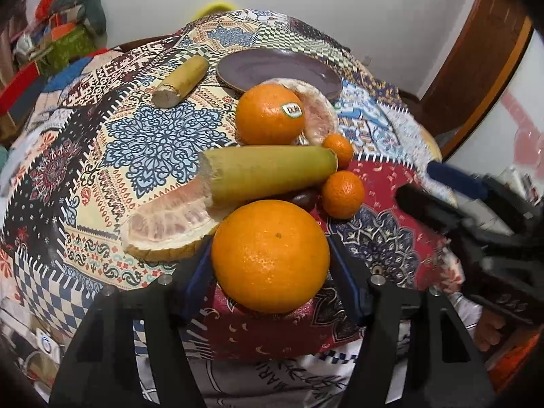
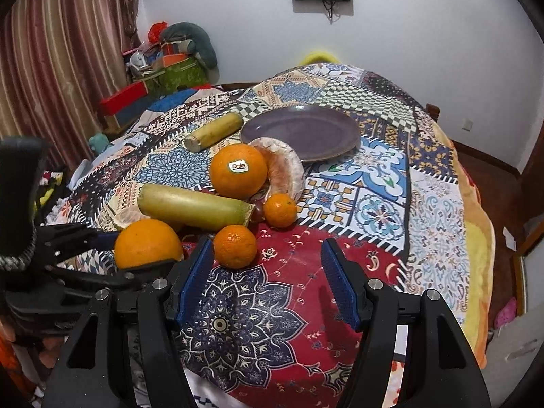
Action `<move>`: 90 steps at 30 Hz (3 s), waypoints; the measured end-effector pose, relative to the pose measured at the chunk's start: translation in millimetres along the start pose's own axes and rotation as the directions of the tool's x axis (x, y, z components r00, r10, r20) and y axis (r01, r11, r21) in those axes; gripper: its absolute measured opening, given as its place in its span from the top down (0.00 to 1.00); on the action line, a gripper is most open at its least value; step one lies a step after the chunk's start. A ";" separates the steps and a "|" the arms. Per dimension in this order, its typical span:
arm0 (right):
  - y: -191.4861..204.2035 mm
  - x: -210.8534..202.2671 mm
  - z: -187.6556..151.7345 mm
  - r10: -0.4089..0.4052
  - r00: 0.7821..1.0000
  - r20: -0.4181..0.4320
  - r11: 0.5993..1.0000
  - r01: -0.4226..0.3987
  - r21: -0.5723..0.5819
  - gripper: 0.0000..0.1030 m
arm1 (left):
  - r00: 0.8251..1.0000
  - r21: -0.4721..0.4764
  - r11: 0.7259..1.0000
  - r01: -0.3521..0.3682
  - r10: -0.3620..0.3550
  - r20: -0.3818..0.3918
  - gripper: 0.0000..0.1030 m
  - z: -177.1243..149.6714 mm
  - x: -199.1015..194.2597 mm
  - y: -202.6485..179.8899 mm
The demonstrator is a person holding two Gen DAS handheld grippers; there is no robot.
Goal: Organize fruits
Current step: 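Grasp the large orange with the left tool while the right tool grasps a small tangerine, then carry the large orange with left tool while right tool carries tangerine to plate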
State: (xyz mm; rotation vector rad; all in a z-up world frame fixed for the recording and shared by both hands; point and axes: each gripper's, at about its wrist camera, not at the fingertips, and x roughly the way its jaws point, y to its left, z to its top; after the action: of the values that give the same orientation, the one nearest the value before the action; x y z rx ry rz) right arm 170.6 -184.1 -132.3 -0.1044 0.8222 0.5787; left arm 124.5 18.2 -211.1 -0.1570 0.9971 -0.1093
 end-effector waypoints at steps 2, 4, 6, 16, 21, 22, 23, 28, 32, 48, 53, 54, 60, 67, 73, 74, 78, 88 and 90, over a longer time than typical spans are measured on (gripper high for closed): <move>1.1 5.4 0.3 0.009 1.000 -0.013 1.000 -0.009 -0.002 0.40 | 0.999 0.000 1.000 -0.021 0.021 0.025 0.38 2.6 -7.4 2.1; 2.1 10.8 0.9 0.020 0.999 -0.026 1.000 -0.020 -0.001 0.40 | 0.998 -0.001 1.000 -0.027 0.027 0.054 0.37 5.5 -16.7 5.1; 4.1 17.3 1.0 0.037 0.998 -0.042 0.999 -0.037 0.002 0.40 | 0.997 -0.004 1.000 -0.029 0.029 0.072 0.37 7.9 -22.7 7.4; 14.5 46.9 3.0 0.077 0.990 -0.120 0.997 -0.078 -0.006 0.58 | 0.990 -0.015 0.998 -0.067 0.069 0.127 0.37 18.4 -36.2 16.0; 15.8 47.4 1.7 0.111 0.986 -0.123 0.994 -0.112 -0.005 0.66 | 0.989 -0.017 0.997 -0.070 0.072 0.129 0.37 19.9 -37.0 17.7; 16.1 46.0 1.7 0.105 0.987 -0.120 0.994 -0.107 -0.009 0.66 | 0.989 -0.017 0.997 -0.072 0.073 0.131 0.37 20.8 -37.1 17.5; 15.6 44.8 1.7 0.103 0.988 -0.116 0.995 -0.104 -0.008 0.66 | 0.988 -0.016 0.997 -0.073 0.074 0.132 0.37 21.4 -37.3 17.4; 11.1 33.4 5.9 0.083 0.993 -0.079 0.996 -0.084 -0.011 0.67 | 0.987 -0.001 0.997 -0.078 0.077 0.143 0.37 27.9 -38.1 14.4; 5.3 24.8 15.1 0.071 0.997 -0.041 0.998 -0.071 0.000 0.67 | 0.985 0.005 0.997 -0.073 0.071 0.157 0.37 35.8 -39.5 11.9; -22.1 -21.0 75.6 -0.010 0.984 0.177 1.000 0.006 0.027 0.67 | 0.966 0.025 0.998 -0.066 0.057 0.252 0.37 87.7 -48.7 1.4; -27.2 -22.8 89.9 -0.022 0.977 0.211 0.999 0.017 0.028 0.67 | 0.956 0.036 0.997 -0.068 0.055 0.287 0.37 105.1 -51.4 -1.8; -28.1 -22.3 93.1 -0.027 0.976 0.218 0.999 0.022 0.023 0.67 | 0.955 0.036 0.997 -0.069 0.055 0.291 0.37 108.1 -51.5 -2.1; -33.6 -20.6 112.4 -0.050 0.962 0.267 0.999 0.047 0.016 0.66 | 0.943 0.028 0.995 -0.091 0.078 0.323 0.37 132.9 -48.9 2.1; -42.7 -8.8 132.4 -0.060 0.954 0.293 0.998 0.060 0.010 0.66 | 0.936 0.012 0.994 -0.105 0.095 0.339 0.37 164.0 -36.5 12.6; -54.9 10.4 143.2 -0.077 0.955 0.287 0.997 0.075 0.016 0.66 | 0.934 0.021 0.992 -0.124 0.109 0.339 0.37 186.5 -19.9 17.9; -57.0 13.7 144.4 -0.082 0.955 0.286 0.997 0.080 0.016 0.66 | 0.934 0.024 0.991 -0.129 0.113 0.338 0.37 190.5 -16.3 18.7; -65.8 28.7 150.6 -0.110 0.956 0.272 0.993 0.114 0.000 0.66 | 0.938 0.027 0.991 -0.132 0.116 0.326 0.37 203.3 -2.2 23.7; -81.7 67.2 164.9 -0.123 0.968 0.218 0.991 0.132 -0.024 0.66 | 0.965 0.057 0.986 -0.154 0.137 0.222 0.37 237.3 58.8 38.0; -82.9 74.7 167.2 -0.116 0.972 0.206 0.992 0.125 -0.029 0.66 | 0.968 0.065 0.984 -0.166 0.150 0.199 0.37 242.2 71.8 40.2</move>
State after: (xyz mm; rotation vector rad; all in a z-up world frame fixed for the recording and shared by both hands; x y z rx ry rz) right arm 364.7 -169.4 -82.2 -0.1301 0.6001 0.4828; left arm 368.0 65.8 -148.7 -0.0122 0.8057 0.0119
